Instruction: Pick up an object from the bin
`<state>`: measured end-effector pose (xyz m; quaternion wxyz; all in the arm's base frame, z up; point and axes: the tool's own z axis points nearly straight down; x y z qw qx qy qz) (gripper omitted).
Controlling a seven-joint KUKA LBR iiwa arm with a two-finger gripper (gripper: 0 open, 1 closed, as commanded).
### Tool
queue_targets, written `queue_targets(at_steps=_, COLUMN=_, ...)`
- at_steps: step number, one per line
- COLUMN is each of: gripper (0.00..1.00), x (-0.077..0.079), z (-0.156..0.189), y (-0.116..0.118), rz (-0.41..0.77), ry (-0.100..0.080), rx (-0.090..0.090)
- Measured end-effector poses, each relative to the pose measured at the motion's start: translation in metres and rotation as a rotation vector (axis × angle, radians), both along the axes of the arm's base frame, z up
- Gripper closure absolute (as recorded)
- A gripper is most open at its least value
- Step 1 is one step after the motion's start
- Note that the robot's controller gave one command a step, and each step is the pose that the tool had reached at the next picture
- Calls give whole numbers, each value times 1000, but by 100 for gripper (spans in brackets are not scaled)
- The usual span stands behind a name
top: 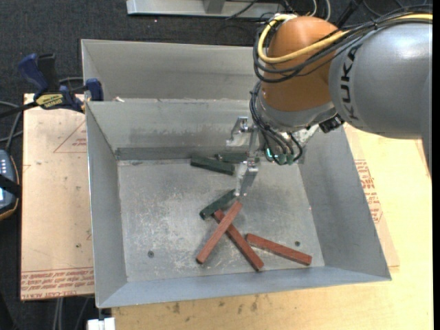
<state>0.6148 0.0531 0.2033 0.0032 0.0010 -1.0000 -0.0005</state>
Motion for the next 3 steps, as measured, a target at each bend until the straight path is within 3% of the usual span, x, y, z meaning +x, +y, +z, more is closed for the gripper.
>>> queue_targets(at_steps=1, gripper=0, x=2, z=5, y=0, rz=-1, ry=-8, rx=0)
queue_targets(at_steps=2, gripper=0, x=0, z=-41, y=-3, rz=-15, ry=-16, rx=1)
queue_targets(at_steps=3, gripper=100, x=-6, z=-115, y=12, rz=92, ry=-34, rx=9)
